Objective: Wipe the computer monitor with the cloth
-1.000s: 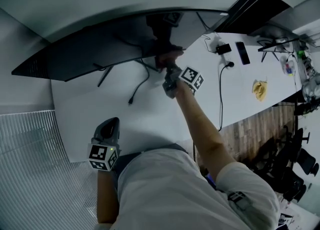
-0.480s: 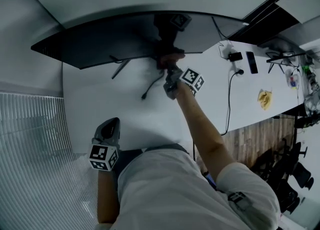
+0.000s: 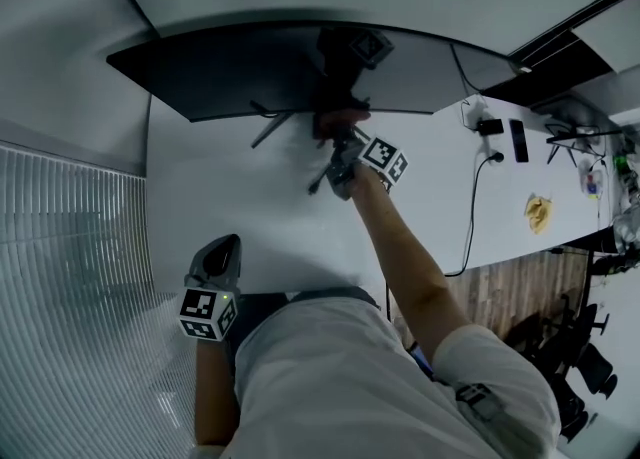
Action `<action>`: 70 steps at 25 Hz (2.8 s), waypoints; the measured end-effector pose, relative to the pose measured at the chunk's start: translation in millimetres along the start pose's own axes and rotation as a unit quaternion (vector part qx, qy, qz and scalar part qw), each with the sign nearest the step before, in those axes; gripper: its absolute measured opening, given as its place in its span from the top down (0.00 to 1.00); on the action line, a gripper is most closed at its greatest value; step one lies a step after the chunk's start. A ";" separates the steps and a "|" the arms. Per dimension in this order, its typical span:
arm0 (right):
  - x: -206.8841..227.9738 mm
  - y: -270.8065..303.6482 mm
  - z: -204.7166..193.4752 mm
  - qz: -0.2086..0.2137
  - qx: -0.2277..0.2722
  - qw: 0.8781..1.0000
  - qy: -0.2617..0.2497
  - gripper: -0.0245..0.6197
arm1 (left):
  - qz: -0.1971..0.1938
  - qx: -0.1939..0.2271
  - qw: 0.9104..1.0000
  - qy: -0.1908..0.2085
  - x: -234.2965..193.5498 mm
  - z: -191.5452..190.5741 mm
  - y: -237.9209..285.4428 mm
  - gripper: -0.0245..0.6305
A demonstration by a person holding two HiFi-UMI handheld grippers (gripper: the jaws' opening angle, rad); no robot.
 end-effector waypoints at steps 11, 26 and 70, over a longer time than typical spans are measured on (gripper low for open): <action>-28.0 23.5 -56.8 0.008 -0.031 0.999 -0.008 0.85 | 0.028 0.007 0.999 -0.013 -40.0 -5.7 -36.1 0.95; -74.5 55.8 -135.0 0.028 -0.073 0.997 -0.018 0.85 | 0.055 0.015 0.998 -0.033 -92.2 -11.3 -75.8 0.95; -199.2 60.5 -268.0 0.149 -0.141 0.979 0.021 0.85 | 0.048 0.034 0.998 -0.016 -153.3 -2.1 -105.0 0.95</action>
Point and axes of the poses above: the fingertips, and each gripper's own axes: y forward along the fingers, x to its right, z out of its top, the point moved 7 cm from there along -y, backward along the fingers, and after that the axes turned 14 degrees about x, right-handed, at the moved point
